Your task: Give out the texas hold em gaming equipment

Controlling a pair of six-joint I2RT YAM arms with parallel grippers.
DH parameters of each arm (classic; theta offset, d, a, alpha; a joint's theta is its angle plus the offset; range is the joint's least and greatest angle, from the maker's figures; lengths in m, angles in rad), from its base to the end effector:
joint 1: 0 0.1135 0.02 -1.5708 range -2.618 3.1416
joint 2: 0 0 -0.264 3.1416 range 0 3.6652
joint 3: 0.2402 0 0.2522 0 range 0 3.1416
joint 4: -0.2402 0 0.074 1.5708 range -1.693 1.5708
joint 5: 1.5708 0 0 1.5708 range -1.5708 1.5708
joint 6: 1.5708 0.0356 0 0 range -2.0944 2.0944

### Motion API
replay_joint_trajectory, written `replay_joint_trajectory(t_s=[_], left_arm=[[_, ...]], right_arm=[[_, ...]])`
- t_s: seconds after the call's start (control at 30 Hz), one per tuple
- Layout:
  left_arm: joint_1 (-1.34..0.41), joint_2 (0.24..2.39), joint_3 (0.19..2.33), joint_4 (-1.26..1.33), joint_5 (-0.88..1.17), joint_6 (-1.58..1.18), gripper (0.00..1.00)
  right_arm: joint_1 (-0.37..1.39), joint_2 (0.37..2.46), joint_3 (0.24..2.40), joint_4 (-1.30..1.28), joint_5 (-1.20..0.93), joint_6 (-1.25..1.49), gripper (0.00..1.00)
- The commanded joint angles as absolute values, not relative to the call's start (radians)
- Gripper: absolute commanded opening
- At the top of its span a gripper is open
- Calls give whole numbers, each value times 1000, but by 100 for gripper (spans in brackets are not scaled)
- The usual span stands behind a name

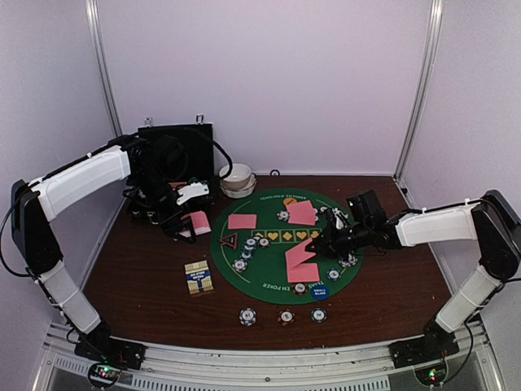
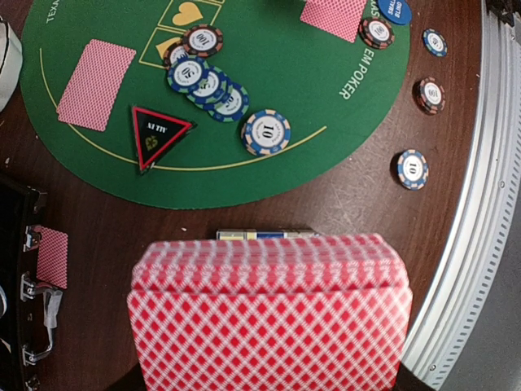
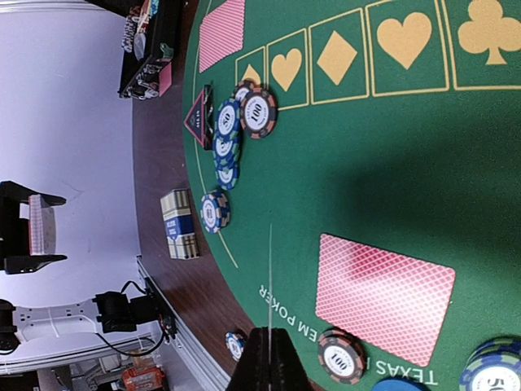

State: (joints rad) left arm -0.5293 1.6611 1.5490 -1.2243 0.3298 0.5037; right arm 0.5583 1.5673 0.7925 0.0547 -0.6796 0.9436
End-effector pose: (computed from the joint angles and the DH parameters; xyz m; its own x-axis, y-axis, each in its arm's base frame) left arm 0.2695 -0.1710 0.3039 -0.4734 0.8060 -0.3555 0.8805 0.4449 -0.1638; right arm 0.2532 0.1845 0.1819 -0.9863 0.1265 -0.1056 -0.0241 0.5231 0.8519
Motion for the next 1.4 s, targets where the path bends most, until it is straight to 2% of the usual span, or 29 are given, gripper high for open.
replay_joint_trajectory(t_s=[0.0, 0.17, 0.27, 0.5, 0.8, 0.93, 1.03, 1.13, 1.37], left_arm=[[-525, 1639, 1546, -1212, 346, 518, 0], [-524, 1639, 1544, -1213, 354, 518, 0], [-525, 1636, 1540, -1216, 351, 523, 0], [-525, 1626, 1531, -1216, 352, 529, 0], [-525, 1620, 1526, -1216, 359, 534, 0], [-525, 1621, 1529, -1216, 363, 534, 0], [-525, 1622, 1532, -1217, 365, 534, 0], [-525, 1622, 1532, -1217, 368, 537, 0], [-525, 1624, 1542, -1216, 371, 540, 0]], right_arm=[[552, 1618, 801, 66, -607, 882, 0], [552, 1655, 807, 78, -562, 859, 0], [552, 1667, 804, 80, -548, 854, 5], [570, 1622, 826, -69, -481, 776, 36], [589, 1510, 968, -361, -385, 656, 51], [650, 1495, 1052, -352, -397, 662, 63], [710, 1530, 1136, -331, -447, 673, 79], [763, 1582, 1216, -284, -498, 709, 87], [839, 1715, 1284, 12, -595, 888, 91]])
